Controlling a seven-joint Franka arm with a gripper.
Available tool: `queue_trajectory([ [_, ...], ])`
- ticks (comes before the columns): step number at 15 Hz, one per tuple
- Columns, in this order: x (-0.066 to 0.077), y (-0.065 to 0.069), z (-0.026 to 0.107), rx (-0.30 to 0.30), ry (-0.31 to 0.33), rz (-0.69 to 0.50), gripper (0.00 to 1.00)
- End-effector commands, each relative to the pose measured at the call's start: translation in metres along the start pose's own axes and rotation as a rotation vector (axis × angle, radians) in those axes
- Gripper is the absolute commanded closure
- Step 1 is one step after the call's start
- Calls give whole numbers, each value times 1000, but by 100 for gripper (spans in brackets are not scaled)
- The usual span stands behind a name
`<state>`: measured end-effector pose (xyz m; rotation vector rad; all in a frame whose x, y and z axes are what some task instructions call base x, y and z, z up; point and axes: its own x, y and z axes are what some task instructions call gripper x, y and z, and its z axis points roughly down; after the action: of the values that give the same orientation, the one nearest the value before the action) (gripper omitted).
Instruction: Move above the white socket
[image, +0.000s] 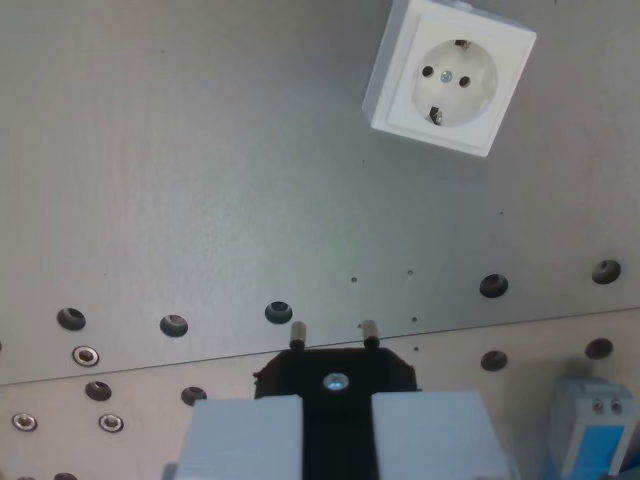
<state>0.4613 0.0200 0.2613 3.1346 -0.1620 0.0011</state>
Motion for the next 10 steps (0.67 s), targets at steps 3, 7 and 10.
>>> queue_trajectory([
  [3, 0, 0, 0, 0, 0, 1, 100],
  [7, 0, 0, 1, 0, 0, 5, 100],
  [10, 0, 1, 2, 0, 1, 14, 100],
])
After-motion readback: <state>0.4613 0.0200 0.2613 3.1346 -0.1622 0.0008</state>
